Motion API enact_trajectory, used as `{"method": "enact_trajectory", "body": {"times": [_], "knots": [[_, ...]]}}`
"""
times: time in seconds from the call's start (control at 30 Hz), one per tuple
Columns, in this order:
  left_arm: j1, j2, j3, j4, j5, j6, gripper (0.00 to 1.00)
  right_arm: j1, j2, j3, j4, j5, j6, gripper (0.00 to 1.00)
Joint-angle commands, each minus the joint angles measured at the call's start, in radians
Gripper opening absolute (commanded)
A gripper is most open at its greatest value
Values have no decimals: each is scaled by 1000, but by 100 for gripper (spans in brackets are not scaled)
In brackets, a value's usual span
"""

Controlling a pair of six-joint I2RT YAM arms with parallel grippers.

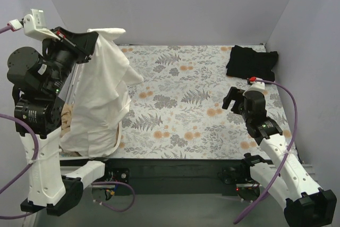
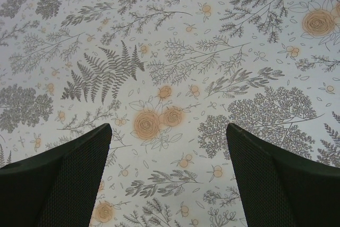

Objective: Fold and stack the t-shirts
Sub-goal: Move the tshirt to the center of the board

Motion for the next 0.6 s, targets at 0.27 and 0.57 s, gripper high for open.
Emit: {"method": "enact_trajectory", "body": {"times": [0.27, 0.57], "knots": [[1, 56, 106, 426, 255, -225, 0, -10, -15, -8, 18, 19, -11, 95], [1, 189, 116, 628, 414, -444, 0, -18, -24, -7, 12, 20, -7, 95]]}}
